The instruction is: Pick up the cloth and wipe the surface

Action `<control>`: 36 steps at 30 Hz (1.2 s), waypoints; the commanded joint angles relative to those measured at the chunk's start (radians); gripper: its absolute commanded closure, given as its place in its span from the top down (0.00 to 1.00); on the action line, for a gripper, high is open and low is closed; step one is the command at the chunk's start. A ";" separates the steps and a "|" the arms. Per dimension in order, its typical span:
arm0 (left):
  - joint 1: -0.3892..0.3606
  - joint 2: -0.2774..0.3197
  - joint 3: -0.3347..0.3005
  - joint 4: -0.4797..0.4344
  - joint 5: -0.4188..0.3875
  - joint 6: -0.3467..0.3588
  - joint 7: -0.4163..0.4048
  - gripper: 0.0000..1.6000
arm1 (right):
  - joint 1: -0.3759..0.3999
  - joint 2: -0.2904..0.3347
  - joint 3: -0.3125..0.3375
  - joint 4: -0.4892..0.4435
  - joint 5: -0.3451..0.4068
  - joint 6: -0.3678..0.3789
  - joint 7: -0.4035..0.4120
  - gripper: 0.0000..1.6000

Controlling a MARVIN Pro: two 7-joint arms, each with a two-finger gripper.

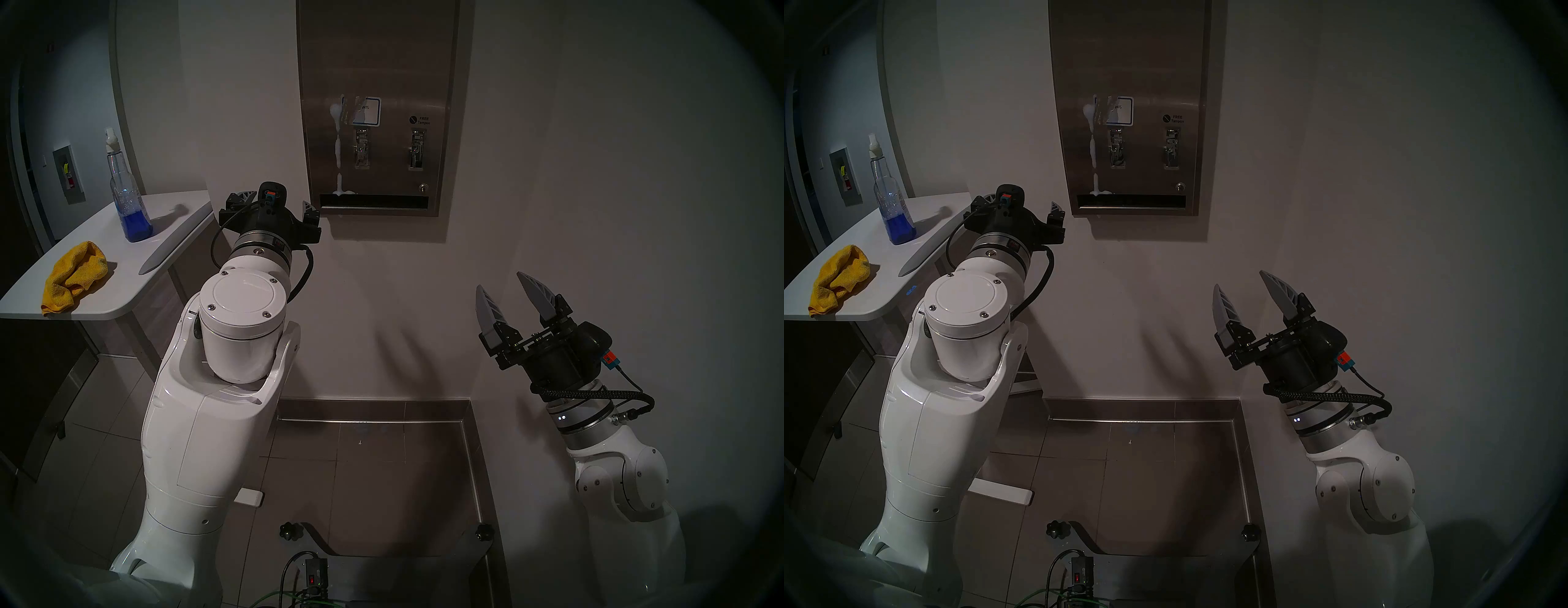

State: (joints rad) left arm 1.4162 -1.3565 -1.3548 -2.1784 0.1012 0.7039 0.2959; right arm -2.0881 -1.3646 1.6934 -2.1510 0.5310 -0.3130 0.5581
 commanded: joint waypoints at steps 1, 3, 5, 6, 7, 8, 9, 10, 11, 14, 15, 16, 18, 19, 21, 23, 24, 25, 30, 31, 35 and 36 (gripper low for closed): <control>-0.050 0.011 -0.026 -0.033 0.052 -0.009 0.053 1.00 | 0.007 0.000 -0.001 -0.027 0.001 -0.003 0.002 1.00; -0.058 0.009 -0.044 -0.033 0.064 -0.003 0.072 1.00 | 0.008 0.000 -0.001 -0.026 0.001 -0.004 0.002 1.00; -0.061 0.014 -0.057 -0.034 0.074 -0.003 0.087 1.00 | 0.008 0.000 -0.001 -0.026 0.001 -0.004 0.002 1.00; -0.061 0.014 -0.057 -0.034 0.074 -0.003 0.087 1.00 | 0.008 0.000 -0.001 -0.026 0.001 -0.004 0.002 1.00; -0.062 0.015 -0.071 -0.035 0.086 0.004 0.107 1.00 | 0.008 0.000 -0.001 -0.026 0.002 -0.004 0.002 1.00; -0.063 0.013 -0.078 -0.036 0.089 0.008 0.117 1.00 | 0.008 0.000 -0.001 -0.026 0.002 -0.004 0.002 1.00; -0.063 -0.027 -0.106 -0.033 0.111 0.026 0.191 1.00 | 0.008 0.000 -0.001 -0.026 0.001 -0.004 0.002 1.00; -0.063 -0.027 -0.106 -0.033 0.111 0.026 0.191 1.00 | 0.008 0.000 -0.001 -0.026 0.001 -0.004 0.002 1.00; -0.063 -0.027 -0.106 -0.033 0.111 0.026 0.191 1.00 | 0.008 0.000 -0.001 -0.026 0.001 -0.004 0.002 1.00; -0.063 -0.041 -0.136 -0.035 0.098 0.020 0.201 1.00 | 0.008 0.000 -0.001 -0.026 0.002 -0.004 0.003 1.00; -0.063 -0.041 -0.136 -0.035 0.098 0.020 0.201 1.00 | 0.008 0.000 -0.001 -0.026 0.002 -0.004 0.003 1.00; -0.063 -0.041 -0.136 -0.035 0.098 0.020 0.201 1.00 | 0.008 0.000 -0.001 -0.026 0.002 -0.004 0.003 1.00; -0.063 -0.041 -0.136 -0.035 0.098 0.020 0.201 1.00 | 0.008 0.000 -0.001 -0.026 0.002 -0.004 0.003 1.00; -0.065 -0.051 -0.158 -0.037 0.083 0.021 0.202 1.00 | 0.008 0.000 -0.001 -0.025 0.002 -0.004 0.003 1.00; -0.068 -0.057 -0.173 -0.037 0.073 0.023 0.206 1.00 | 0.008 0.000 -0.001 -0.025 0.002 -0.004 0.003 1.00; -0.086 -0.068 -0.229 -0.019 0.053 0.022 0.218 1.00 | 0.008 0.000 -0.001 -0.025 0.002 -0.004 0.003 1.00; -0.093 -0.065 -0.249 -0.011 0.048 0.022 0.217 1.00 | 0.008 0.000 -0.001 -0.025 0.002 -0.004 0.003 1.00; -0.098 -0.060 -0.266 -0.003 0.043 0.019 0.217 1.00 | 0.008 0.000 -0.001 -0.025 0.002 -0.004 0.003 1.00; -0.106 -0.045 -0.319 0.021 0.017 0.007 0.207 1.00 | 0.008 0.000 -0.001 -0.026 0.002 -0.004 0.003 1.00; -0.105 -0.044 -0.329 0.025 0.010 0.003 0.205 1.00 | 0.008 0.000 -0.001 -0.026 0.002 -0.004 0.003 1.00; -0.110 -0.057 -0.367 0.046 -0.014 -0.003 0.212 1.00 | 0.007 0.000 -0.001 -0.027 0.001 -0.003 0.002 1.00; -0.111 -0.056 -0.374 0.050 -0.016 -0.006 0.214 1.00 | 0.007 0.000 -0.001 -0.027 0.001 -0.003 0.002 1.00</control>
State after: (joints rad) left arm 1.3526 -1.4103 -1.6711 -2.1358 0.1060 0.7249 0.5066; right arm -2.0887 -1.3646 1.6937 -2.1461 0.5310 -0.3132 0.5586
